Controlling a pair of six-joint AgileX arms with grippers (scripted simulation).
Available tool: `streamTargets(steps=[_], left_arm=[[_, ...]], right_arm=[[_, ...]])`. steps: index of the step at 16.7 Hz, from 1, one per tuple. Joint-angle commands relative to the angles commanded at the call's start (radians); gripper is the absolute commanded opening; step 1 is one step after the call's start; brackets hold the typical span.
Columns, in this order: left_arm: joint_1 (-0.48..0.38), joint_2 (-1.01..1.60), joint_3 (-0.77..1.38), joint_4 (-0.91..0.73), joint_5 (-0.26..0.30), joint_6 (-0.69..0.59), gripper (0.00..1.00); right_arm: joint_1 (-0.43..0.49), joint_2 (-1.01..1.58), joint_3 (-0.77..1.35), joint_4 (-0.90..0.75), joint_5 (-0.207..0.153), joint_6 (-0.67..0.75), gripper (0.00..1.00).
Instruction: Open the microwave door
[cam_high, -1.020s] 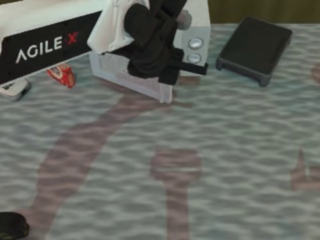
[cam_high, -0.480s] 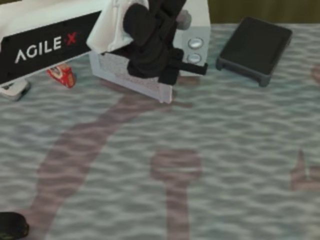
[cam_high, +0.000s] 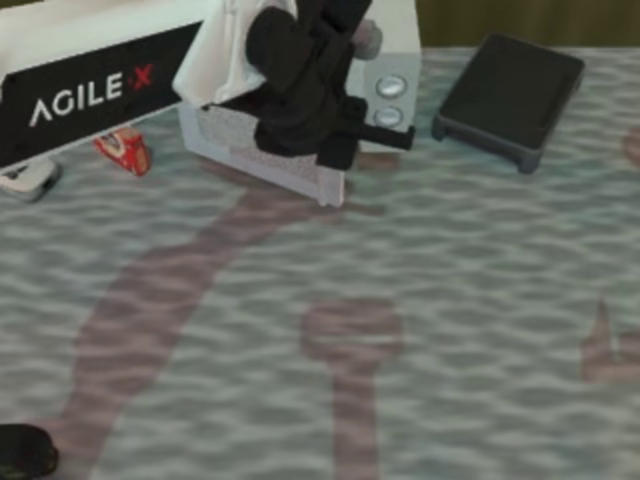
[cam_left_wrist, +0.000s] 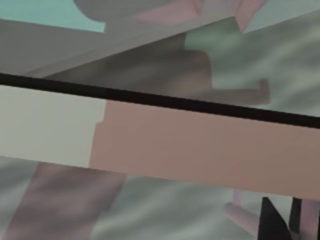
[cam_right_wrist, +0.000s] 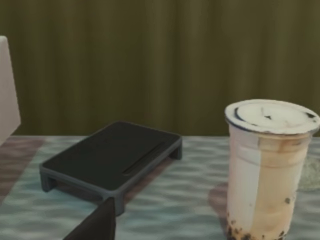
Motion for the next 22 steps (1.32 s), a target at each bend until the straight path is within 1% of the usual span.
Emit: streamTargets(steps=[6,13,22], left_arm=[[-0.006,-0.002,-0.002,0.002,0.008,-0.001,0.00],[0.025,-0.076,-0.107,0.043,0.061,0.109,0.00],[0.025,-0.076,-0.107,0.043,0.061,0.109,0.00]], right_arm=[[0.000,0.000,0.000,0.000,0.000,0.000,1.00],[0.000,0.000,0.000,0.000,0.000,0.000,1.00],[0.000,0.000,0.000,0.000,0.000,0.000,1.00]])
